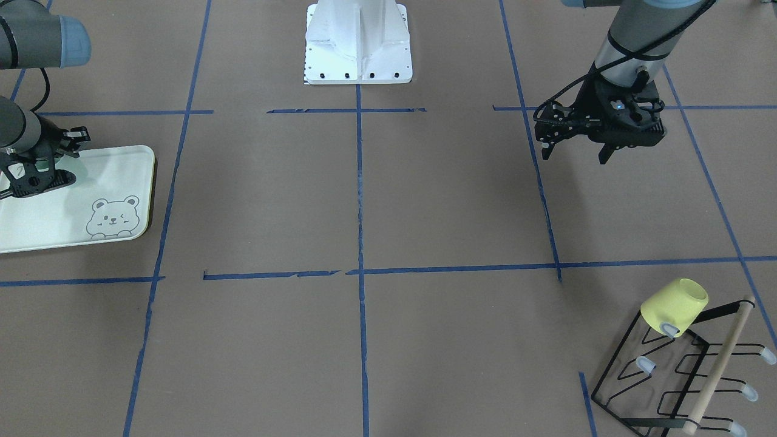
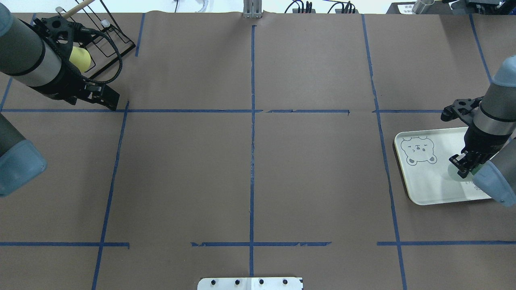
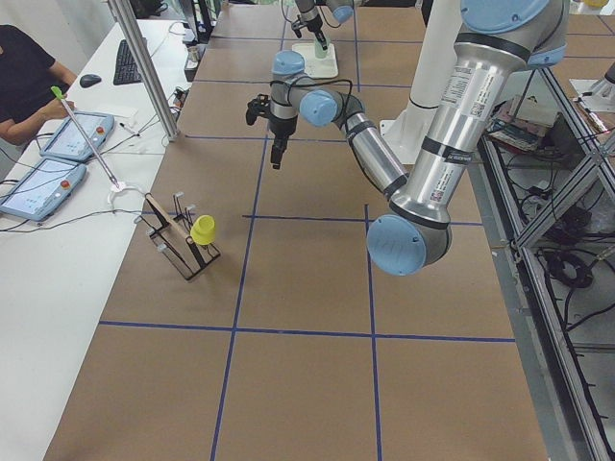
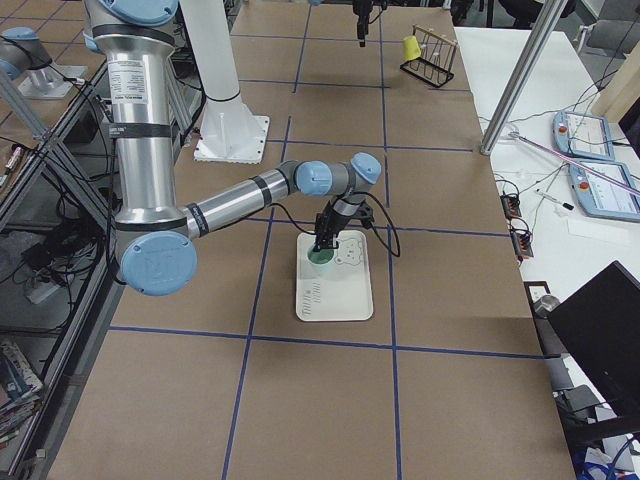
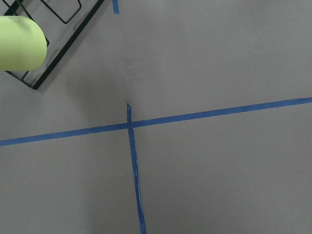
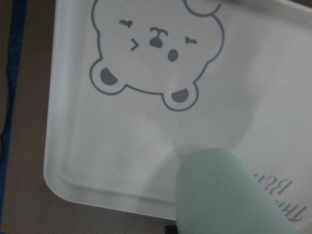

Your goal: Left arm grabs green cup and hands to right arm on tray

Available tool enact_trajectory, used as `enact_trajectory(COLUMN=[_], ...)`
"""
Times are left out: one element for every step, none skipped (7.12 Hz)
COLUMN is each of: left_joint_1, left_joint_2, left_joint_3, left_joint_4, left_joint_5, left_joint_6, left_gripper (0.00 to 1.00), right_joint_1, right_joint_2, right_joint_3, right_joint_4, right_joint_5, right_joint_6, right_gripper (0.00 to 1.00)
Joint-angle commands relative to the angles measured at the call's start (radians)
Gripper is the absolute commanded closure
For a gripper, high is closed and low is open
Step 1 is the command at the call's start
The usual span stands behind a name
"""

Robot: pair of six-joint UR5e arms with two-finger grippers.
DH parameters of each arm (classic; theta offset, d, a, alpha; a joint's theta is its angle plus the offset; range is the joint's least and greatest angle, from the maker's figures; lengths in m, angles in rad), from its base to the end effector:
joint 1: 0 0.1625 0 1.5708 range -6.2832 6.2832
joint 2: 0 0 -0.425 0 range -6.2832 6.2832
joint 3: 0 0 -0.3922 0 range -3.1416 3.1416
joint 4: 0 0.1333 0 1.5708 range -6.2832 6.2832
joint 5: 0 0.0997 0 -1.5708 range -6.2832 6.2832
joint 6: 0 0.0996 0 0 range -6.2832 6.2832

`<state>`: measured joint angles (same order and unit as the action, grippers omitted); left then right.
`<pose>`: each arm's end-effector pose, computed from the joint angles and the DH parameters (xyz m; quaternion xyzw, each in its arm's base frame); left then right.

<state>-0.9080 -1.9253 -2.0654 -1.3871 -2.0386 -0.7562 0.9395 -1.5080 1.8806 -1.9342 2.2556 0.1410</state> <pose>0.2626 -0.4800 0.2750 0.0983 0.3732 0.0327 0.9220 -0.2338 -0.4390 0.5201 -0.1224 -0.3127 -0.2301 0.9134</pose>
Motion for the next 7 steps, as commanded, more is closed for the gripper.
enact_trajectory(left_joint_1=[0.000, 0.000, 0.000, 0.000, 0.000, 0.000, 0.000], left_joint_2=[0.000, 0.000, 0.000, 0.000, 0.000, -0.001, -0.001], left_joint_3=[-0.001, -0.001, -0.001, -0.001, -0.001, -0.002, -0.004], left_joint_4=[0.000, 0.000, 0.000, -0.001, -0.001, -0.001, -0.001], left_joint_5=[0.000, 0.000, 0.000, -0.003, -0.003, -0.005, -0.005], left_joint_6=[0.000, -0.002, -0.002, -0.002, -0.003, -0.006, -0.008], left_gripper=[0.00, 0.00, 0.00, 0.00, 0.00, 0.00, 0.00], right_joint_1=[-0.002, -0.002, -0.001, -0.001, 0.002, 0.002, 0.002], right_joint_2=[0.066, 0.068, 0.063, 0.060, 0.058, 0.058, 0.060], right_joint_3=[-0.073, -0.081, -0.084, -0.086, -0.087, -0.104, -0.109], right_joint_4=[0.000, 0.001, 0.001, 0.000, 0.000, 0.000, 0.000], right_joint_5=[-0.002, -0.004, -0.014, -0.017, -0.019, -0.019, -0.021], right_joint_6=[-0.001, -0.003, -0.005, -0.005, -0.003, -0.003, -0.003], right_gripper=[0.98, 0.98, 0.97, 0.96, 0.94, 0.91, 0.78])
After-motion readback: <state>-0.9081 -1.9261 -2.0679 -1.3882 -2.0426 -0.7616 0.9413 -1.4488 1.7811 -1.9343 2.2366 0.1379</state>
